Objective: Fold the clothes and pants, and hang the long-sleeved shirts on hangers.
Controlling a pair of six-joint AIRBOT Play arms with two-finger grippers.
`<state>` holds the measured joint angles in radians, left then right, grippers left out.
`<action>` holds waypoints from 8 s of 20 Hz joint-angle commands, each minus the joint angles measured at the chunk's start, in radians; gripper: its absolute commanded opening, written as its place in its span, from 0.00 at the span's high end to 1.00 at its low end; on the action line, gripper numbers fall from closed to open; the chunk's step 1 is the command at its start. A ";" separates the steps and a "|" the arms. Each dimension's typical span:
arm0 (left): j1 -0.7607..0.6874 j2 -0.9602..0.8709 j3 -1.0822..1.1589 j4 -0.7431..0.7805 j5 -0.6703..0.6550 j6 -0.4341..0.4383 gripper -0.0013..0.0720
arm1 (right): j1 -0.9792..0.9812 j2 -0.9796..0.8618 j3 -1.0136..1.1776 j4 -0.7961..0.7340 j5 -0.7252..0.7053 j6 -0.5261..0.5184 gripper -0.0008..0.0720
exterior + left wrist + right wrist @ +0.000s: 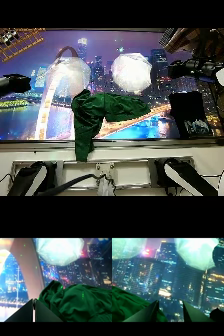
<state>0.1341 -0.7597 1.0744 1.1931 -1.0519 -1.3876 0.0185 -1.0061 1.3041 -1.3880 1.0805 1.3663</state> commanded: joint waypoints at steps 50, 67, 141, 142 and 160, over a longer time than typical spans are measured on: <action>-0.386 -0.002 -0.409 -0.023 -0.022 -0.152 0.57 | 0.001 -0.031 -0.122 0.122 -0.062 0.084 0.50; -0.550 -0.449 -0.367 -0.067 0.306 -0.156 0.97 | 0.001 -0.028 -0.227 0.169 -0.001 0.082 0.50; -0.227 -0.508 0.001 0.325 0.623 -0.236 0.97 | 0.225 -0.436 -0.037 0.108 -0.265 0.118 0.95; -0.224 -0.543 0.048 0.325 0.623 -0.237 0.97 | 0.224 -0.437 -0.026 0.083 -0.285 0.127 0.95; -0.491 -0.620 -0.082 -0.223 0.343 -0.280 0.16 | 0.200 -0.326 -0.127 0.097 -0.059 0.184 0.29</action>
<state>-0.2848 -1.3243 1.0039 1.0981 -0.7883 -1.6939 0.2150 -1.3792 1.2274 -1.2869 1.0256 1.5639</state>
